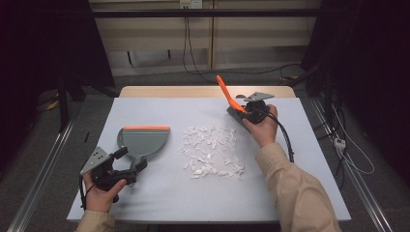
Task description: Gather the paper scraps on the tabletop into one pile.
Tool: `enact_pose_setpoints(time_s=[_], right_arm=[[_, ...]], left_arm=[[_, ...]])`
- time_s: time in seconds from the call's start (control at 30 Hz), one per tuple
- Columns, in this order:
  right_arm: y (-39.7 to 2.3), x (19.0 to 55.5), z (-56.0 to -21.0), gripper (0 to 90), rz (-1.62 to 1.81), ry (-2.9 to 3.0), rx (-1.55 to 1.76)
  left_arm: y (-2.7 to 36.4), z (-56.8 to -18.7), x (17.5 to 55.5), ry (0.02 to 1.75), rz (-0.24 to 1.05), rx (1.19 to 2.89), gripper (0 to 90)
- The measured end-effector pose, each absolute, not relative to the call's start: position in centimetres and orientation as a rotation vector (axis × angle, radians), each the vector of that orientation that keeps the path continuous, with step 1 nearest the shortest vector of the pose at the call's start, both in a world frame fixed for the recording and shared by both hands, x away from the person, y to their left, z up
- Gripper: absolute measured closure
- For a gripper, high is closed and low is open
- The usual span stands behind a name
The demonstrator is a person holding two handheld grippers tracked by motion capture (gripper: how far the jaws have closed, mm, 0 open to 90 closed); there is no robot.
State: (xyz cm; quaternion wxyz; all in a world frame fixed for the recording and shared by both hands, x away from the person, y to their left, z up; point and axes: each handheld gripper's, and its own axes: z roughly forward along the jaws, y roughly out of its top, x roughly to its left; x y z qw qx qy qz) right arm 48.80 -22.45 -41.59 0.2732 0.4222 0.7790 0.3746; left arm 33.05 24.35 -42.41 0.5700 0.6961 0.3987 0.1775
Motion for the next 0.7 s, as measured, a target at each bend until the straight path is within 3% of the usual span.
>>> enact_pose_setpoints(time_s=[0.3, 0.7], right_arm=[[-20.5, 49.5, -42.9, 71.4, 0.983, 2.202, 1.037], [-20.3, 45.4, -42.1, 71.4, 1.114, 2.393, 0.883]], left_arm=[[24.5, -42.5, 33.1, 0.936, 0.416, 1.629, 6.1], [24.0, -42.5, 33.2, 0.934, 0.419, 1.629, 6.3]])
